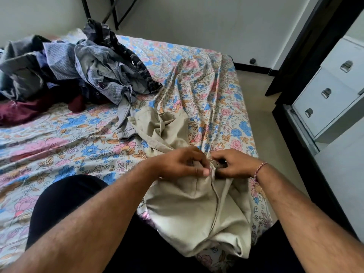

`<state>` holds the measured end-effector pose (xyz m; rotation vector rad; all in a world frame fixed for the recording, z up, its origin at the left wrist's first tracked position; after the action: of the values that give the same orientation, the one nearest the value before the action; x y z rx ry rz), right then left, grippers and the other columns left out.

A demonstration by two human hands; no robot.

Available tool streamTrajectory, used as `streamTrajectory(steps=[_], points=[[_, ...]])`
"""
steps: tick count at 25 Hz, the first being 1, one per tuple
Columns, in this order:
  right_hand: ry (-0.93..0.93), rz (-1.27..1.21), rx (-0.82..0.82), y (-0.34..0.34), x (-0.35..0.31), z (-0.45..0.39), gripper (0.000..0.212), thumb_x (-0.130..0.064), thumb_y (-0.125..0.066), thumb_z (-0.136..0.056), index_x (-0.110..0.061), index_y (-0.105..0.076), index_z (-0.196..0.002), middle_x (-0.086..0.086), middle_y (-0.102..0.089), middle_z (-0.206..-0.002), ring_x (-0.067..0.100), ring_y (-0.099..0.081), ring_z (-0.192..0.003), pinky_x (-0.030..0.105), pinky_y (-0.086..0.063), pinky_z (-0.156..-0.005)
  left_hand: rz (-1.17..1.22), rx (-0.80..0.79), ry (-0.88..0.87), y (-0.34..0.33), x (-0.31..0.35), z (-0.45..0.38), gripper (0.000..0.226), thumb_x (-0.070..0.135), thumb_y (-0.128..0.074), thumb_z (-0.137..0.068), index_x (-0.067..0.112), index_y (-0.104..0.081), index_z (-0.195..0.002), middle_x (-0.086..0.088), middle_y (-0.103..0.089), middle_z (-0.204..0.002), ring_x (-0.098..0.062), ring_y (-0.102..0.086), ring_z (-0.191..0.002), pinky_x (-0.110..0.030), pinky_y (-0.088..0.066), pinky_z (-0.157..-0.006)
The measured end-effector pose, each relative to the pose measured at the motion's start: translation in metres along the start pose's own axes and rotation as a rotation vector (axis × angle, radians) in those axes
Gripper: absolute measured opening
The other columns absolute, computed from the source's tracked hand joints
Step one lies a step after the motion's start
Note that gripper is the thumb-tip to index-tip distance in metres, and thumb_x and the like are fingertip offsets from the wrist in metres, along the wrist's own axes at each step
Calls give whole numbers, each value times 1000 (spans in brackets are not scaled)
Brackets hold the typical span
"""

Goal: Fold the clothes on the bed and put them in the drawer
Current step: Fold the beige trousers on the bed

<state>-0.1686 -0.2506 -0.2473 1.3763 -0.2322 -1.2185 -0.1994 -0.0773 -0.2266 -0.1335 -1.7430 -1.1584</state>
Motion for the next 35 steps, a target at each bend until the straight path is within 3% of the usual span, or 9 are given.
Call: streamTrajectory(steps=[4,8,11,15,18,21,24,28,35], points=[[-61,190,72,18,15,21,37,-58,-74,-85,-32,-51,-72,-12,-56,-72,7,-51,-68,33,-40,-64,-324,-155,101,-6,-20,15,39,54,-84,-81,21,-70,-99,-5,-66,-107,-21,-64,-95,-33,-52,-83],[-277,375,-112,36,41,46,53,-74,-75,-73,-36,-60,-106,-20,-62,-97,10,-60,-91,26,-44,-73,-420,-324,381,3,-55,39,38,50,-83,-83,17,-68,-93,-1,-69,-85,-19,-61,-77,-30,-44,-68],[-302,210,-218,33,61,69,34,-56,-83,-76,-31,-61,-87,-15,-62,-87,3,-57,-80,19,-38,-64,-455,-47,182,35,-37,41,20,40,-75,-90,20,-74,-87,1,-69,-99,-14,-61,-89,-32,-51,-80],[-279,-11,-139,32,77,89,34,-61,-85,-72,-30,-76,-81,-16,-64,-105,4,-59,-97,28,-46,-88,-10,398,-57,61,15,51,10,20,-70,-98,16,-79,-97,7,-76,-101,-8,-70,-94,-25,-55,-85],[-307,-282,-74,36,77,99,33,-41,-89,-77,-13,-73,-74,-6,-64,-71,10,-56,-66,26,-45,-61,-7,375,-10,78,30,60,14,29,-63,-103,22,-75,-98,10,-71,-82,2,-62,-76,-23,-52,-72],[-245,-418,136,76,53,103,24,-6,-84,-83,-15,-69,-66,-3,-62,-64,10,-55,-59,19,-43,-52,-542,57,73,94,34,70,30,63,-54,-97,35,-56,-85,14,-51,-62,1,-48,-57,-26,-41,-58],[-145,-375,346,147,10,102,23,-14,-89,-80,-12,-70,-67,-3,-65,-64,9,-59,-59,21,-45,-55,-1045,-55,269,148,57,61,41,74,-54,-91,34,-50,-92,9,-50,-67,-15,-58,-67,-34,-48,-63],[-75,-222,673,273,-60,127,43,-44,-88,-77,-19,-62,-54,-5,-51,-55,10,-48,-52,26,-38,-52,-1582,245,297,271,160,36,46,67,-47,-97,41,-49,-136,3,-74,-107,-24,-71,-102,-38,-47,-85],[215,-213,1393,475,-180,247,34,-10,-88,-78,-8,-64,-102,9,-65,-91,16,-58,-76,38,-52,-72,-1378,1034,-219,422,376,71,48,73,-59,-76,33,-78,-97,4,-66,-126,-32,-54,-124,-49,-37,-100]])
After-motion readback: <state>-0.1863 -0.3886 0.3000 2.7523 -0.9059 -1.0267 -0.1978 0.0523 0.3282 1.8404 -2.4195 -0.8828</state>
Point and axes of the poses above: each hand's wrist, its own z-axis away from the middle knuckle, its own y-axis out of the back of the hand, x = y × z, the point moved 6 cm from there along -z, towards the middle knuckle
